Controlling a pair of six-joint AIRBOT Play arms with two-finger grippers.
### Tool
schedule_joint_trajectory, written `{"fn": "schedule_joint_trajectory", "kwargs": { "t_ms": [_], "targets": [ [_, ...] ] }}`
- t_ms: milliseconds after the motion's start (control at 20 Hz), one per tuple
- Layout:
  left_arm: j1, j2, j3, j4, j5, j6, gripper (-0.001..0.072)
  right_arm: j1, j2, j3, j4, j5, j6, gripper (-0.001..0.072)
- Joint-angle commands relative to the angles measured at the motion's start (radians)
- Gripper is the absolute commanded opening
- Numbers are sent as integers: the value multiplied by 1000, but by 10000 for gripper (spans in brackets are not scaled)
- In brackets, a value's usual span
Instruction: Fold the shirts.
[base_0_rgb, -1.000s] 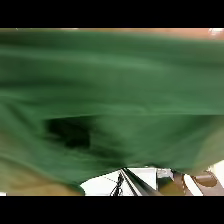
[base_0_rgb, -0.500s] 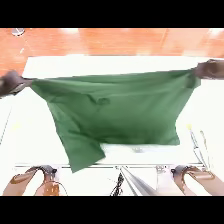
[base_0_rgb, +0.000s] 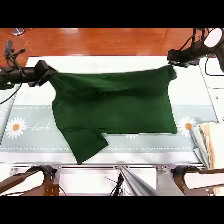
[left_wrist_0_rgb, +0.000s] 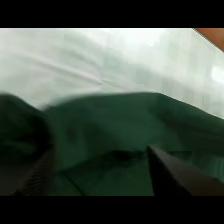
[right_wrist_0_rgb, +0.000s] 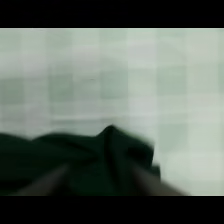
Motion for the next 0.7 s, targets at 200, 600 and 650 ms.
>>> {"fn": "schedule_joint_trajectory", "kwargs": {
  "t_ms": [200, 600, 650],
  "targets": [
    [193, -20, 18, 353, -558, 126, 703, -217, 21, 19, 0, 406, -156, 616],
    [502, 175, -600, 29, -377, 164, 703, -346, 569, -836, 353, -27, -200, 617],
    [489, 171, -639, -16, -351, 191, 703, -346, 595, -893, 391, -31, -200, 617]
  ]
}}
